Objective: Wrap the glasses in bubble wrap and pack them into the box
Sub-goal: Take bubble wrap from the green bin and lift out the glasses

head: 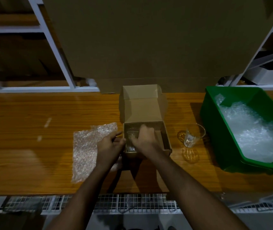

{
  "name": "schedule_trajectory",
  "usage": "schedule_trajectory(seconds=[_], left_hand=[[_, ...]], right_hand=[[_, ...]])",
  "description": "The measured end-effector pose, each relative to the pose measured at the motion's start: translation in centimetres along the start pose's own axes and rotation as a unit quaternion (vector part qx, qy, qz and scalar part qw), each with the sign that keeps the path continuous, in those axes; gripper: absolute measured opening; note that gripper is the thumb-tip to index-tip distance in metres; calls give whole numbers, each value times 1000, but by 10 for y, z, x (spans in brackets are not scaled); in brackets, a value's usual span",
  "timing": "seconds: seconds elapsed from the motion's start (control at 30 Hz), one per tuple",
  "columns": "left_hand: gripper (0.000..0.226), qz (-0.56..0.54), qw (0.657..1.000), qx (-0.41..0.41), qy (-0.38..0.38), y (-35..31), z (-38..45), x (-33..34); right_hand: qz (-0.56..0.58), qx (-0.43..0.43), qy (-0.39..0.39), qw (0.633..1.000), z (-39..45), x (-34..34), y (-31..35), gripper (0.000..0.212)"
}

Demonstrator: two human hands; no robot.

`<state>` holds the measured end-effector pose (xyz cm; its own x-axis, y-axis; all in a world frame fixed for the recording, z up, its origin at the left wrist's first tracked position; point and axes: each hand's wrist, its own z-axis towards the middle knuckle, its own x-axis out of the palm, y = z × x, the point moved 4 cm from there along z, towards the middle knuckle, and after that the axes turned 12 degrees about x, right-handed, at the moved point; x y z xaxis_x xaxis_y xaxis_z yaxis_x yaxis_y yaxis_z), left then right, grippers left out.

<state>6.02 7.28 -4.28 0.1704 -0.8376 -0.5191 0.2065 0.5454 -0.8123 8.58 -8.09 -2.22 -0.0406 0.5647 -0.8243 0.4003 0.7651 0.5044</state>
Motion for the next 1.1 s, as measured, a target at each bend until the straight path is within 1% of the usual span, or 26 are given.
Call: schedule_trajectory(seconds=[0.17, 0.3, 0.37, 0.47, 0.57, 0.7, 0.83, 0.93, 1.1], left_hand=[[23, -27, 999, -28, 7, 7, 1, 0], [23, -43, 998, -43, 1, 9, 2, 0], [23, -46, 998, -48, -4, 10, 2, 1], [21, -42, 998, -43, -4, 9, 2, 1], [21, -32, 999, -31, -6, 9, 2, 3], [24, -33, 999, -20, -19, 9, 2, 7], [25, -28, 999, -14, -18, 8, 3, 13], [27, -41, 999, -23, -12, 11, 5, 16], [27, -46, 998, -27, -17, 11, 7, 19]], right_hand=[[19, 37, 43, 998, 21, 18, 5, 44], [50, 52, 46, 996, 20, 19, 0, 38], [74, 57, 17, 995, 17, 13, -2, 44], [160, 35, -37, 986, 7, -8, -10, 65], [262, -12, -95, 960, -11, -38, -34, 71], [347, -13, -184, 920, -32, -68, -95, 73], [369, 18, -254, 894, -46, -77, -154, 73], [366, 34, -260, 893, -51, -68, -181, 74], [357, 43, -264, 895, -50, -60, -194, 72]])
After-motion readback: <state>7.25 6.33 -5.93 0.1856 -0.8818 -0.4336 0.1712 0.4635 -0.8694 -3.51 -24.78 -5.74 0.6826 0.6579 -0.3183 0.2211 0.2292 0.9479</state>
